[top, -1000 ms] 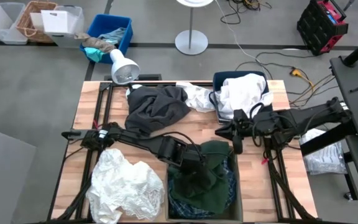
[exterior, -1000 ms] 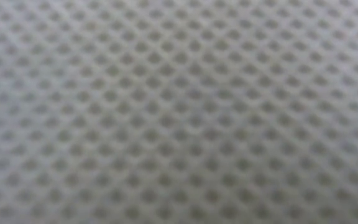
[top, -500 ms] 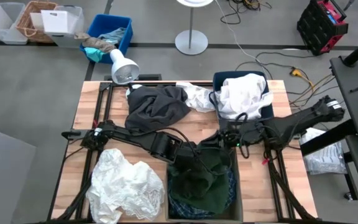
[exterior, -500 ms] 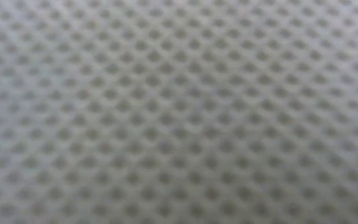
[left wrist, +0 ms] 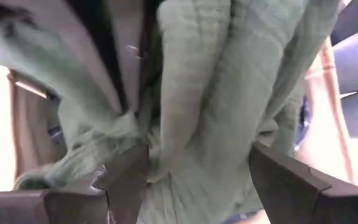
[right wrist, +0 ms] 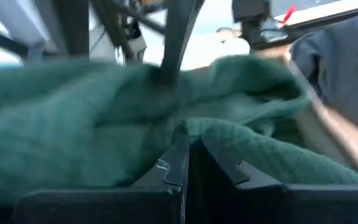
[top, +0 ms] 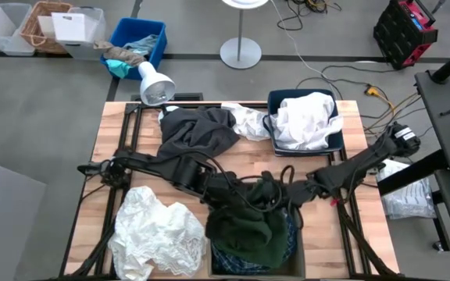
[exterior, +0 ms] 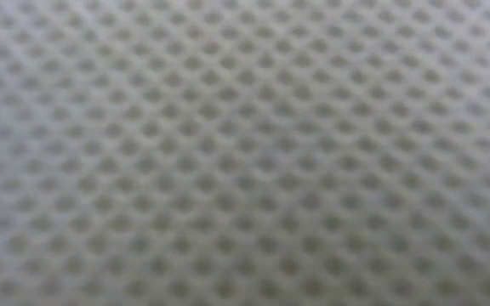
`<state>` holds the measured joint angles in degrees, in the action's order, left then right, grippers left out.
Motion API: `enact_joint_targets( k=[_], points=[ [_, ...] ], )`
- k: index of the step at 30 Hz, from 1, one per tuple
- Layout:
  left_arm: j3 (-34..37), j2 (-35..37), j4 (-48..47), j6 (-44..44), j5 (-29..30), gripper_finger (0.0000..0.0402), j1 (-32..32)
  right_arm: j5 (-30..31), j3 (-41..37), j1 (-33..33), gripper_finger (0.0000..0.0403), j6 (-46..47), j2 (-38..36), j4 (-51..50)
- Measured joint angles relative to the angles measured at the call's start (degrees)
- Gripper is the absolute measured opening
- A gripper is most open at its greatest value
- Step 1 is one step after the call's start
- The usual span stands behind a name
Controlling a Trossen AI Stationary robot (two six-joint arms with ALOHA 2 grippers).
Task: Sort clothes
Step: Put the dark green shirt into the brown laundry organizers
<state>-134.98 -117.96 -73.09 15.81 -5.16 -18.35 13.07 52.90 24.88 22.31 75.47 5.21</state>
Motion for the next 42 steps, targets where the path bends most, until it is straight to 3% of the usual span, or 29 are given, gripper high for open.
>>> enact_joint_targets(
  k=[13,23,28,36,42],
  points=[
    [0.0,3.2,0.1,-0.2,4.9,0.0252,0.0,2.6,0.3,3.8,0.0028,-3.6,6.0,-1.0],
    [0.0,3.8,0.2,-0.5,6.3,0.0252,0.0,2.2,0.3,4.2,0.0028,-3.7,6.0,-12.5],
    [0.0,3.8,0.4,-0.4,7.5,0.0252,0.0,2.4,0.6,5.2,0.0028,-4.2,5.7,-12.8],
    [0.2,1.6,7.5,-4.0,9.1,0.0245,-0.4,3.7,10.6,5.3,0.0028,-9.2,5.5,-23.6],
    [0.2,0.8,8.7,-8.6,11.8,0.0188,-0.8,4.1,19.3,5.5,0.0043,-8.5,5.5,-37.5]
  ],
)
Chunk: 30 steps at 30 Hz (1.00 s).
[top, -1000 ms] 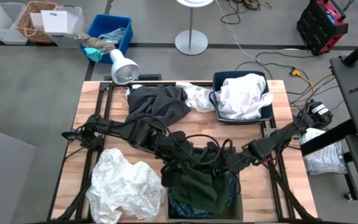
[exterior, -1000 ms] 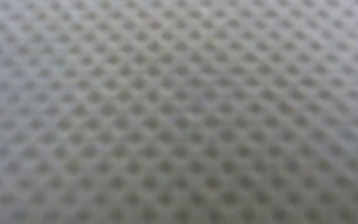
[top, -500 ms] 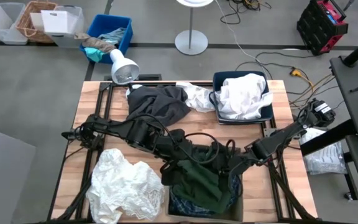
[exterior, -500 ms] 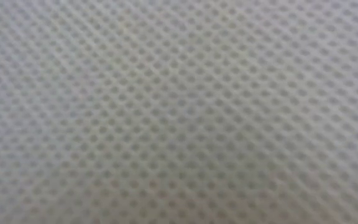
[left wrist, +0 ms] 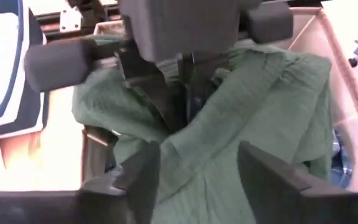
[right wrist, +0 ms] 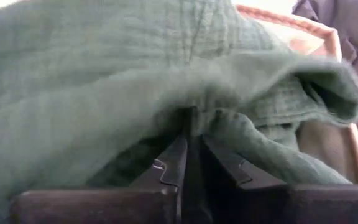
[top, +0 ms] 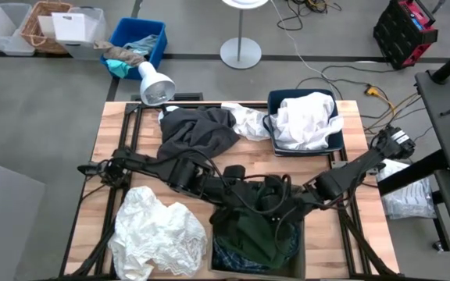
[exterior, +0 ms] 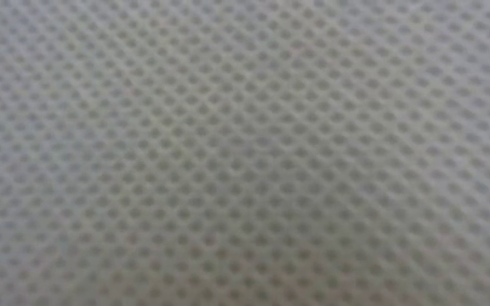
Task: Sort clothes
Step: Put the dark green shirt into the brown laundry organizers
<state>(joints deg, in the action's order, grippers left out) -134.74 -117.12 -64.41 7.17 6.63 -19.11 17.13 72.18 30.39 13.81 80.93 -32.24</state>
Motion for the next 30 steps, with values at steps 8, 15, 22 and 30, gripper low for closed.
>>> enact_joint_targets(
  k=[8,15,22,30],
  points=[
    [0.0,-2.4,4.5,-5.3,-4.1,0.0062,0.0,0.3,8.2,0.2,0.0122,3.7,0.0,-13.0],
    [0.5,-6.1,4.9,-8.0,-7.3,0.0010,0.0,-0.3,15.6,0.5,0.0159,9.4,-0.9,-27.0],
    [0.7,-8.8,4.6,-8.7,-9.0,0.0001,0.0,-2.2,17.1,3.1,0.0141,17.5,-3.2,-31.1],
    [0.6,-12.6,5.0,-7.0,-9.1,0.0000,0.2,-2.1,16.2,7.7,0.0037,28.3,-2.7,-37.6]
  ],
)
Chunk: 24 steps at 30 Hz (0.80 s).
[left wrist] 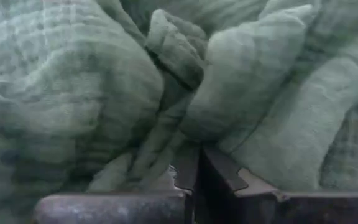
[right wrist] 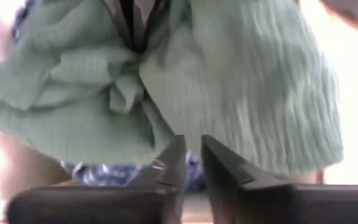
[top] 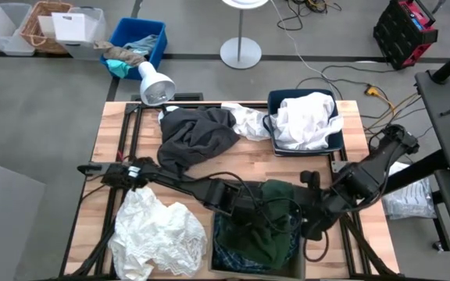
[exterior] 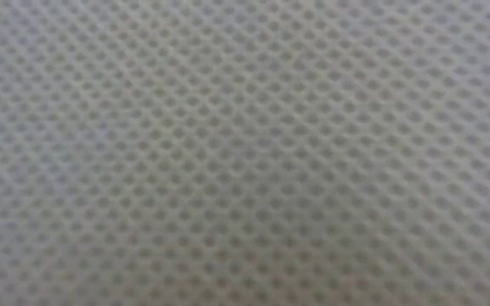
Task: Sort clothes
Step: Put the dark green shirt into the brown laundry organizers
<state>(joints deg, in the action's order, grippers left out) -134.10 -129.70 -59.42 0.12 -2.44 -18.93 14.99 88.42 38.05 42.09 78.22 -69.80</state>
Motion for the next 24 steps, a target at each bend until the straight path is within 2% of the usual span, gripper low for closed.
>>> enact_joint_targets(
  k=[2,8,19,24],
  points=[
    [0.0,-0.6,0.0,0.4,0.0,0.0000,0.3,0.1,0.0,1.1,0.0017,3.0,-0.2,-2.3],
    [0.5,-2.7,0.5,1.4,-0.1,0.0000,1.3,2.0,0.0,3.8,0.0013,10.8,-1.6,-7.9],
    [0.7,-0.6,0.2,6.8,-0.8,0.0002,2.1,8.0,0.5,3.7,0.0012,10.7,-2.1,-10.0],
    [0.8,2.1,-0.3,7.2,-2.1,0.0028,1.7,8.3,1.4,3.2,0.0012,11.4,-4.4,-11.8]
  ],
)
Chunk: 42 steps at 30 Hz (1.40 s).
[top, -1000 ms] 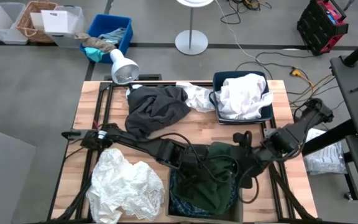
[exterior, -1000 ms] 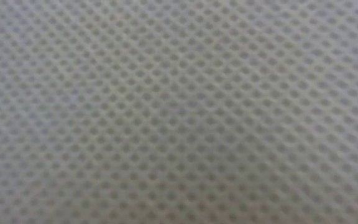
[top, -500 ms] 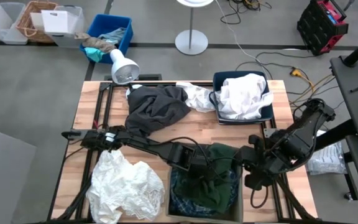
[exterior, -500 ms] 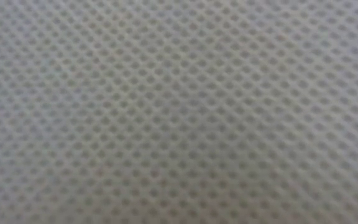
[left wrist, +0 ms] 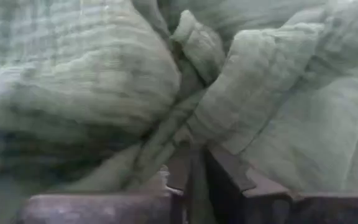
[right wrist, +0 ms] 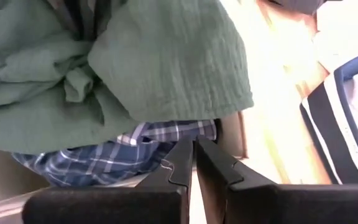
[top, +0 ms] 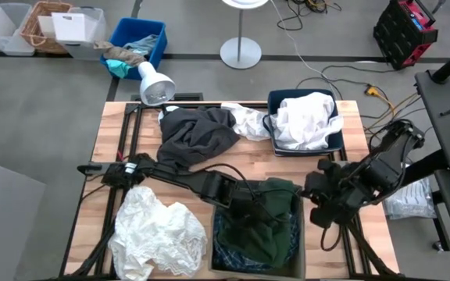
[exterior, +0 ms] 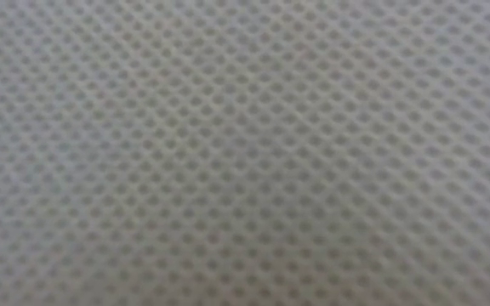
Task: Sort clothes
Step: Put the dark green shirt into the brown laundry organizers, then put the white boxers into the blue laundry organizer
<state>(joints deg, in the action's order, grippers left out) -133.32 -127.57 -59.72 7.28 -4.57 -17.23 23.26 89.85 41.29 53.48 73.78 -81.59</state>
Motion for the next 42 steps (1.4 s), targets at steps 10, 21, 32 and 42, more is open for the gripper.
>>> enact_joint_targets(
  k=[10,21,32,42],
  points=[
    [-1.5,6.1,-5.3,3.0,-1.9,0.0135,-0.6,-0.1,5.3,-7.1,0.0012,-0.5,-1.0,-0.2],
    [-1.6,14.9,-5.2,2.3,5.3,0.0171,-0.8,-4.0,19.0,-30.4,0.0012,-15.3,4.7,-0.9],
    [-1.7,26.1,-5.3,-2.1,31.7,0.0169,-0.7,-17.6,24.9,-55.9,0.0012,-67.7,10.9,-0.6],
    [-1.7,31.2,-5.4,-2.3,46.2,0.0168,-0.7,-36.9,19.9,-77.4,0.0012,-68.6,12.4,15.8]
  ],
)
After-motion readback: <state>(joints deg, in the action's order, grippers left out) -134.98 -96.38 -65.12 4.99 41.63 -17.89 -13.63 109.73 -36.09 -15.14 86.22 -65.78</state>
